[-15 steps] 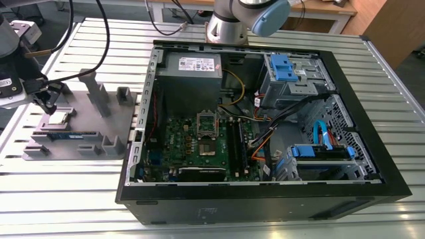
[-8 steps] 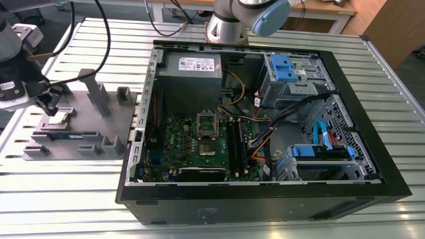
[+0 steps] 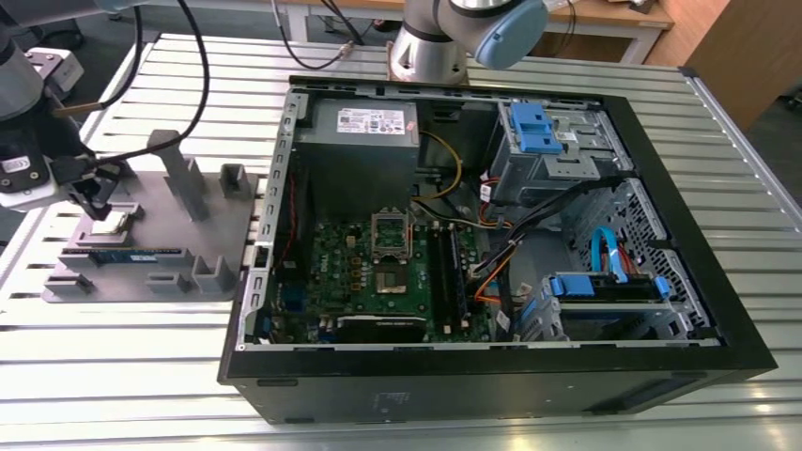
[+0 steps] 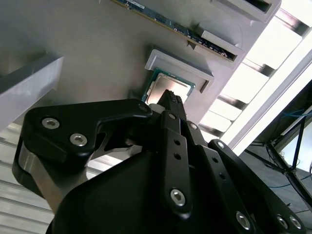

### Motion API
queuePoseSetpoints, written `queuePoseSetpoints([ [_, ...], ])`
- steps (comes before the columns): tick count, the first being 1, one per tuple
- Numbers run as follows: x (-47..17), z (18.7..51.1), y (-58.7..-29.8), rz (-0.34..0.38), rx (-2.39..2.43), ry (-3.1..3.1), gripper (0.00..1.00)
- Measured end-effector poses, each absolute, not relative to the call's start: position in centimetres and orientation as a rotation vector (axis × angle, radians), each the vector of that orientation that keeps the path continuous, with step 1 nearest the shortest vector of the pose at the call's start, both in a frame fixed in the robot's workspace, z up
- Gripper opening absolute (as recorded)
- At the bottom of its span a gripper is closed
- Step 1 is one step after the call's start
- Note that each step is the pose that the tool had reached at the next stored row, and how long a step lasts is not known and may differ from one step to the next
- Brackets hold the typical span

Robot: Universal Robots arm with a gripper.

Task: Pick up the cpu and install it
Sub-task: 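Pick up the cpu and move it towards the insertion slot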

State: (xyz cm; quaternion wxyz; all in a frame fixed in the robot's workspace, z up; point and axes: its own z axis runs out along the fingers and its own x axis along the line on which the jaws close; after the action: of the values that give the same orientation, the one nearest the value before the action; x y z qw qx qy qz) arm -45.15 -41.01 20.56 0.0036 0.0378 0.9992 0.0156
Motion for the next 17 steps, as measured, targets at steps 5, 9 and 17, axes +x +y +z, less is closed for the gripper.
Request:
queuePoseSetpoints([
  [5,-45.15,20.45,-41.01,0.049,0.119,3.131,0.11],
  [9,-45.16,20.20,-41.01,0.049,0.119,3.132,0.11],
  [17,-45.16,20.17,-41.01,0.049,0.119,3.132,0.11],
])
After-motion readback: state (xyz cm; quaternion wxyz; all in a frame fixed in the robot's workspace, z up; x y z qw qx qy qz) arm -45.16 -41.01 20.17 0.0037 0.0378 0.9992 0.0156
